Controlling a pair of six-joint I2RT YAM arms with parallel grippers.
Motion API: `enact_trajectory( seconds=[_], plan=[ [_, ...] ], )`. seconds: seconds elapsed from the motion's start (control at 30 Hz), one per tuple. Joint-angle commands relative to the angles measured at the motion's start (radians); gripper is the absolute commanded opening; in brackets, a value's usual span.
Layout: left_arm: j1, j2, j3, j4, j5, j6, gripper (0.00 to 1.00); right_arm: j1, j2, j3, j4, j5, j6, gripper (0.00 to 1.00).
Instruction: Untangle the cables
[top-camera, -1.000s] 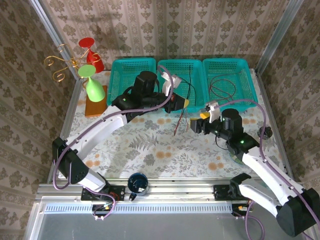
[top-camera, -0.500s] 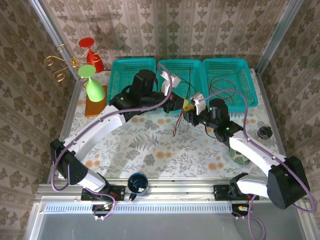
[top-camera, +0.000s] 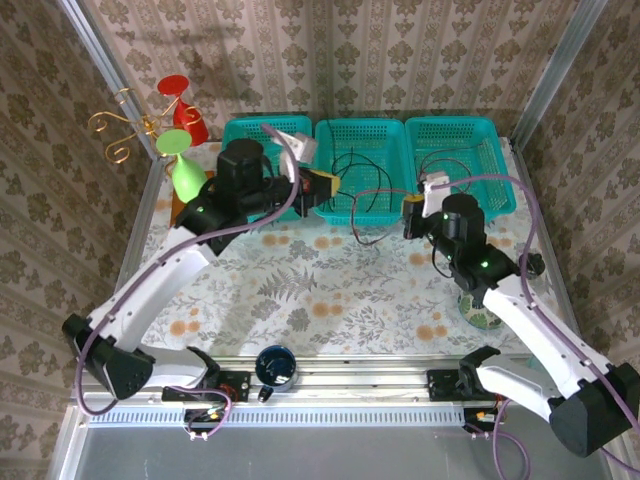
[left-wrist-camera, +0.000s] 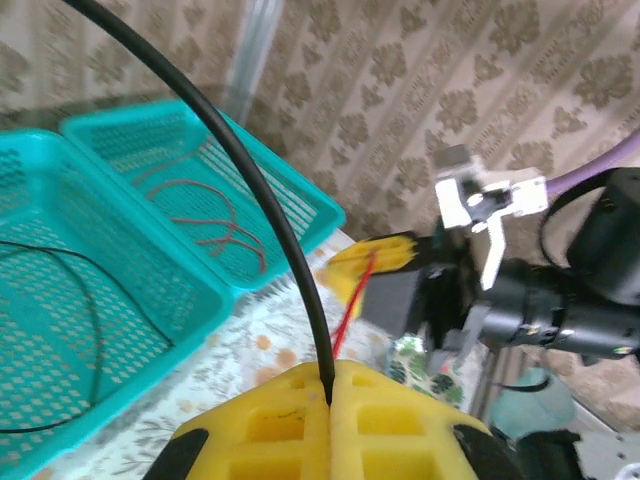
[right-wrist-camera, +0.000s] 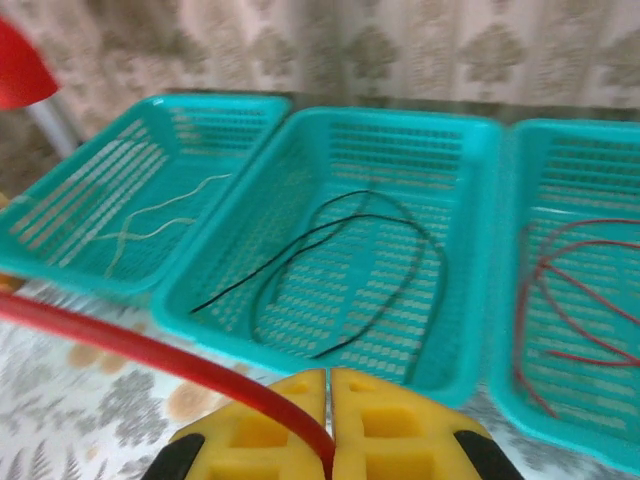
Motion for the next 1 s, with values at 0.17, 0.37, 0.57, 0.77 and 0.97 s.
enact_trajectory(
  seconds=[0.17,0.37,0.57,0.77,0.97],
  plan=[
    [0.063,-0.087,0.011,-0.211,-0.301,0.223,0.0,-0.098,-0.071,0.117,-0.264,0.3,0.111,0.0],
    [0.078,-0.096,0.054,-0.428,-0.823,0.24,0.0,-0.182,-0.096,0.127,-0.331,0.405,0.191,0.0],
    [0.126,-0.175,-0.025,-0.407,-0.926,0.244,0.0,-0.252,-0.107,0.131,-0.383,0.544,0.306,0.0],
    [0.15,-0.22,-0.063,-0.398,-0.936,0.23,0.0,-0.276,-0.127,0.129,-0.381,0.611,0.338,0.0],
    [0.153,-0.212,-0.045,-0.404,-0.901,0.242,0.0,-0.326,-0.141,0.138,-0.393,0.596,0.343,0.0]
  ],
)
